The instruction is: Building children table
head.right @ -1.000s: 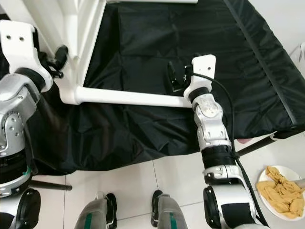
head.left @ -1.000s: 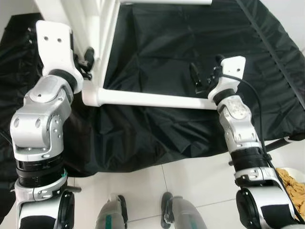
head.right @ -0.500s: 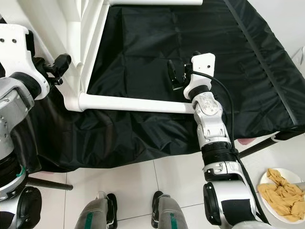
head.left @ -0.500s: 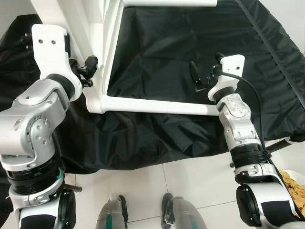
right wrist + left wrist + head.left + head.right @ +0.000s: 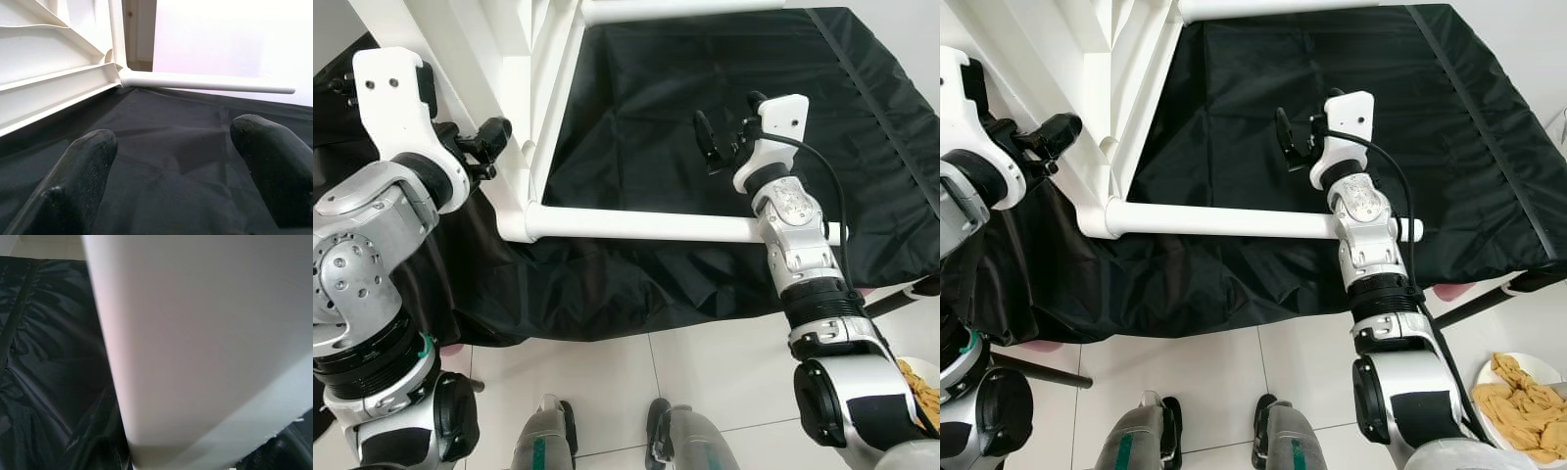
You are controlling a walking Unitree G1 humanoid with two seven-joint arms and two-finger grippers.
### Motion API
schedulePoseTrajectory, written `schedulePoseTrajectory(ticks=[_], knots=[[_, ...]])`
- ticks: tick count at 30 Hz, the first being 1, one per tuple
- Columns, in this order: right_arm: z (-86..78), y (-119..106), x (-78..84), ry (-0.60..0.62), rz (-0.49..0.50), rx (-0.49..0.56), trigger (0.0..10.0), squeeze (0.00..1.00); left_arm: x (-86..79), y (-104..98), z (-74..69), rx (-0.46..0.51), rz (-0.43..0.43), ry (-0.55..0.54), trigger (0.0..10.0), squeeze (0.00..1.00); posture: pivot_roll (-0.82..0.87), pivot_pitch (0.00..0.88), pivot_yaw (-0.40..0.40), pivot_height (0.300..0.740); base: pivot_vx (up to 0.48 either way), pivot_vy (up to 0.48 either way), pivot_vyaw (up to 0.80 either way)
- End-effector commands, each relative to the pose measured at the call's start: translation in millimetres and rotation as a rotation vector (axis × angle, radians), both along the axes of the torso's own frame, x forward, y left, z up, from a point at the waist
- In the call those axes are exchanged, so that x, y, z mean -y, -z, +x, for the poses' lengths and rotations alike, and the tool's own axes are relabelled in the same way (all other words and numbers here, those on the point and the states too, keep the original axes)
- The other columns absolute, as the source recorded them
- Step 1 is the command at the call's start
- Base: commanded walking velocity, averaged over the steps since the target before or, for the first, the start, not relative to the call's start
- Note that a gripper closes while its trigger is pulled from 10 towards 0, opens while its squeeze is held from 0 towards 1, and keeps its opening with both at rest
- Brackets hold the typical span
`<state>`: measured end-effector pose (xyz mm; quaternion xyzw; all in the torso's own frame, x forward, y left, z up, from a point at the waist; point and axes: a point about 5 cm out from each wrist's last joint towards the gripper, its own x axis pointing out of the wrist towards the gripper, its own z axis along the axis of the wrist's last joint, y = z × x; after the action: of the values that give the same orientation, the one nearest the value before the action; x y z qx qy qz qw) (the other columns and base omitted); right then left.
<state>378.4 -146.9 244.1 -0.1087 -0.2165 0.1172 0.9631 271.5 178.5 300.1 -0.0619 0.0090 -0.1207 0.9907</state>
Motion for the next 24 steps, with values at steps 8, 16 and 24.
schedulePoseTrajectory(ticks=[8, 16, 24], knots=[[1.0, 1, -3.9, -0.009, -0.012, 0.009, 10.0, 0.0, 17.1, -11, -9.9, 0.058, -0.079, 0.248, 10.0, 0.7, 0.09, 0.179, 0.036, 0.74, 0.0, 0.0, 0.0], [1.1, 2, -3.0, -0.003, -0.012, 0.015, 10.0, 0.0, 20.3, -6, -10.8, -0.001, -0.059, 0.294, 10.0, 0.9, 0.09, 0.179, 0.042, 0.74, 0.0, 0.0, 0.0], [2.4, 2, -4.4, -0.007, -0.01, 0.015, 10.0, 0.0, -1.8, -1, -8.5, -0.045, -0.011, 0.257, 10.0, 0.12, 0.1, 0.175, 0.039, 0.74, 0.0, 0.0, 0.0]])
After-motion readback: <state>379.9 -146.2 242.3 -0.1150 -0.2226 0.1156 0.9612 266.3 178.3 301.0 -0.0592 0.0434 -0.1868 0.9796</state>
